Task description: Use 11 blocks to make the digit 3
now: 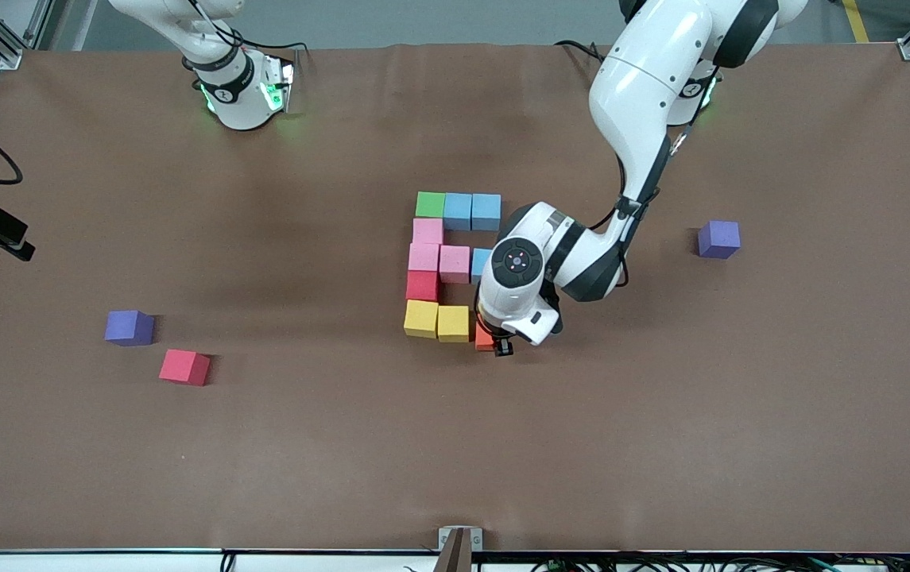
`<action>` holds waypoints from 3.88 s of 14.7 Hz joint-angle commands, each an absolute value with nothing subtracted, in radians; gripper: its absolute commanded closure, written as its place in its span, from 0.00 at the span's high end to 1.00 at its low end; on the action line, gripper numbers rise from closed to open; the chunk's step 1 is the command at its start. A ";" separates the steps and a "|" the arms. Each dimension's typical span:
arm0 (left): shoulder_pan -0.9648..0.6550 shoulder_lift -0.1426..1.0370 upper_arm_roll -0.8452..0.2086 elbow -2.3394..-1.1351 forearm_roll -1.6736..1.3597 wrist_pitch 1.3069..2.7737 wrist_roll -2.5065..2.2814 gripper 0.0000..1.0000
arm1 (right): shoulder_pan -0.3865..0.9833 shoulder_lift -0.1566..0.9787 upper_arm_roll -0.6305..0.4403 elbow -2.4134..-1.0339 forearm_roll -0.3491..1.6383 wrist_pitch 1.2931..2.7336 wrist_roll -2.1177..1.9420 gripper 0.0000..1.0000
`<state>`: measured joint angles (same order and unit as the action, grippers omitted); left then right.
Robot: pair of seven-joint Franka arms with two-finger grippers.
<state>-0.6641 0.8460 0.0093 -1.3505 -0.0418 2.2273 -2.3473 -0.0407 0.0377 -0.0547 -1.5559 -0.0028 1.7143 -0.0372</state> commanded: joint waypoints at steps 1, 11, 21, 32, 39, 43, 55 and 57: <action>-0.680 0.861 0.023 -1.322 -0.023 2.201 -2.391 0.17 | -0.060 0.038 -0.041 -1.554 -0.009 1.713 -0.040 1.00; -0.690 0.880 0.023 -1.312 -0.025 2.210 -2.401 0.17 | -0.064 0.040 -0.043 -1.555 -0.009 1.709 -0.044 1.00; -0.706 0.890 0.025 -1.308 -0.025 2.227 -2.414 0.18 | -0.066 0.040 -0.046 -1.554 -0.011 1.715 -0.044 1.00; -0.706 0.852 0.021 -1.315 0.032 2.218 -2.356 1.00 | -0.069 0.049 -0.046 -1.554 -0.009 1.713 -0.044 1.00; -0.693 0.704 0.012 -1.324 0.120 2.036 -2.225 1.00 | -0.066 0.049 -0.046 -1.554 -0.009 1.713 -0.046 1.00; -0.632 0.579 0.020 -1.356 0.132 1.892 -1.967 1.00 | -0.061 0.046 -0.043 -1.552 -0.009 1.703 -0.048 1.00; -0.237 0.200 0.011 -1.526 0.086 1.760 -0.918 1.00 | -0.020 0.037 -0.044 -1.557 -0.014 1.706 -0.048 1.00; -0.166 0.155 0.011 -1.526 0.066 1.705 -0.746 1.00 | -0.021 0.032 -0.046 -1.566 -0.014 1.706 -0.048 1.00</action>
<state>-0.2239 0.2217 0.0218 -1.4889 0.0942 1.7457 -0.8993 -0.0145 0.0497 -0.0479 -1.5493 -0.0029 1.7104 -0.0455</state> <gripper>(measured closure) 0.000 0.000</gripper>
